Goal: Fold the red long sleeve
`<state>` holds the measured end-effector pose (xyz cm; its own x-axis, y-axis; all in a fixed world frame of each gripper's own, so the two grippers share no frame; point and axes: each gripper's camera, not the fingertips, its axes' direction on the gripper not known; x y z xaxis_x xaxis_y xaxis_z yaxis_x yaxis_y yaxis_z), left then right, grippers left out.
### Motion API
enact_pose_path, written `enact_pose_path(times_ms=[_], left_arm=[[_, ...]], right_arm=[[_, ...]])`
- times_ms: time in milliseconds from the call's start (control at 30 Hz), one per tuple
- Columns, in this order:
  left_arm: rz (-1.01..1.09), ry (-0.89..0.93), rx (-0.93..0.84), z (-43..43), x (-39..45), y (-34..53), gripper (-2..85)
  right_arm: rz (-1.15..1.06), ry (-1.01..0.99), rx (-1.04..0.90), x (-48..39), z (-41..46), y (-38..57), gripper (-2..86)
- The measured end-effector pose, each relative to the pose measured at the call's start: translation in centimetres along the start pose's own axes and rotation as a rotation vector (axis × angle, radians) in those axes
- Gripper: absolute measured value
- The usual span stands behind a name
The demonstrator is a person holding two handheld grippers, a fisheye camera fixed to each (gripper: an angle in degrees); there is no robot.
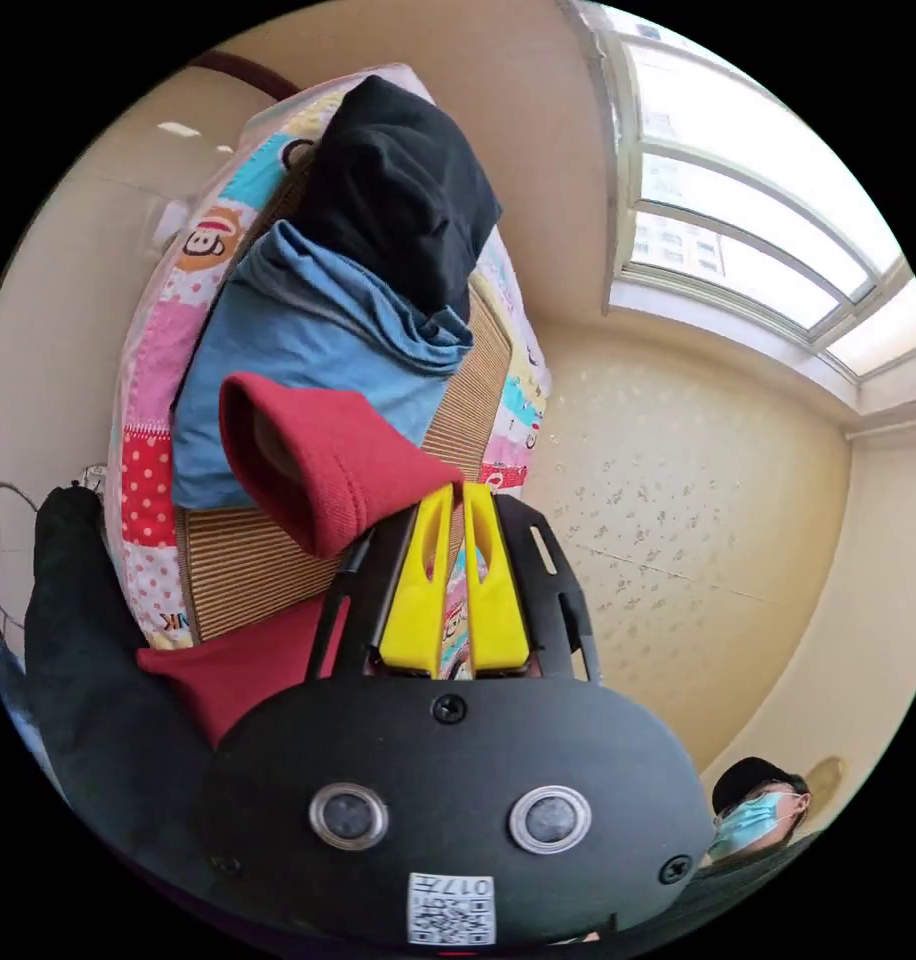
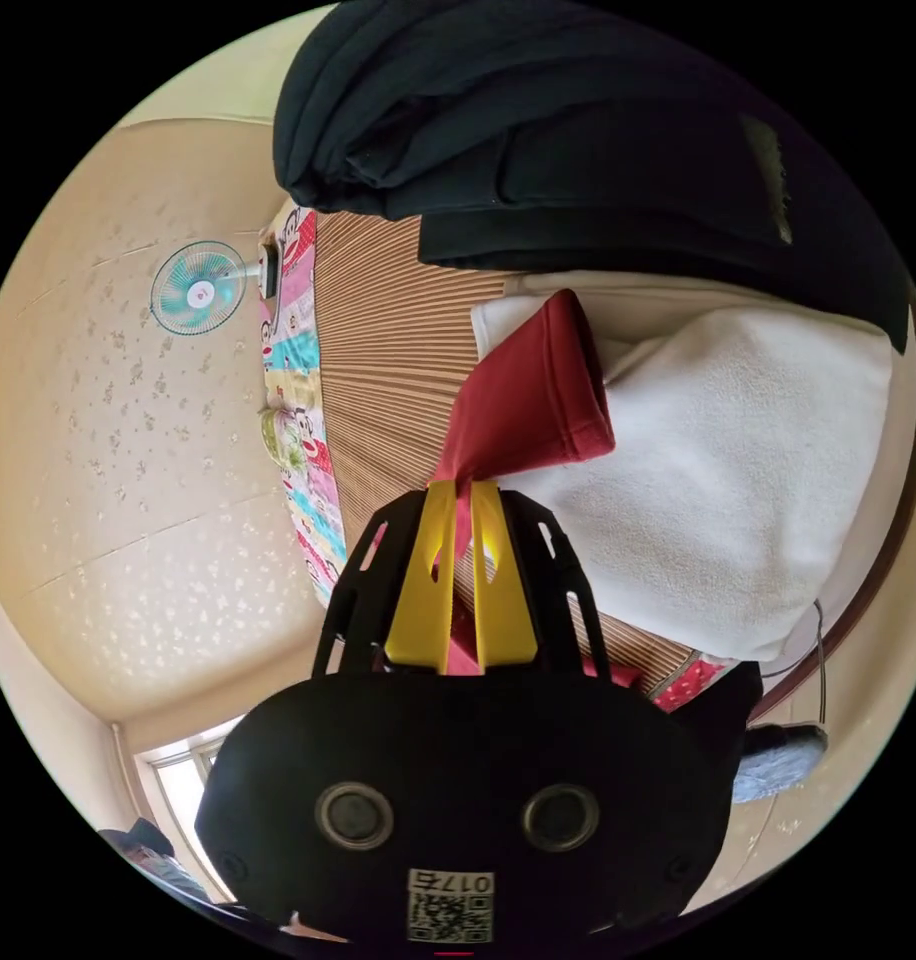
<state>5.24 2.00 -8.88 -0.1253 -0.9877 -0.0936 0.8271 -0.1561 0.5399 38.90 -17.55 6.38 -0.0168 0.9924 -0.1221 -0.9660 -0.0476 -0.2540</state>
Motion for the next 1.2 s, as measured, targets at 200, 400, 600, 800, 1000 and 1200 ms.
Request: enact_pose_path(times_ms=[200, 400, 600, 800, 1000, 1200], left_arm=[[0.571, 0.047, -0.114, 13.1, 17.7, 4.8, 1.5], [0.966, -0.035, -0.665, 32.2, 21.0, 23.5, 4.9], [0.92, -0.36, -1.021, 33.9, 6.2, 34.0, 5.2], [0.719, -0.536, -0.99, 22.9, -2.5, 27.5, 5.0], [0.621, -0.649, -0.806, 13.1, -2.5, 19.0, 5.1], [0.541, -0.704, -0.76, 9.0, -3.2, 15.3, 7.9]], right_arm=[[-0.028, -0.044, -0.05, 2.1, -1.7, -0.1, 3.0], [-0.096, -0.105, -0.086, 2.7, -3.4, -0.7, 2.8], [-0.242, -0.202, -0.09, -0.9, -2.9, -2.3, 2.7], [-0.586, -0.395, -0.12, -16.0, 2.5, 1.8, 2.5], [-1.038, -0.415, -0.535, -28.8, 16.4, 19.0, 2.4], [-1.113, 0.099, -0.983, -18.5, 29.9, 31.5, 2.6]])
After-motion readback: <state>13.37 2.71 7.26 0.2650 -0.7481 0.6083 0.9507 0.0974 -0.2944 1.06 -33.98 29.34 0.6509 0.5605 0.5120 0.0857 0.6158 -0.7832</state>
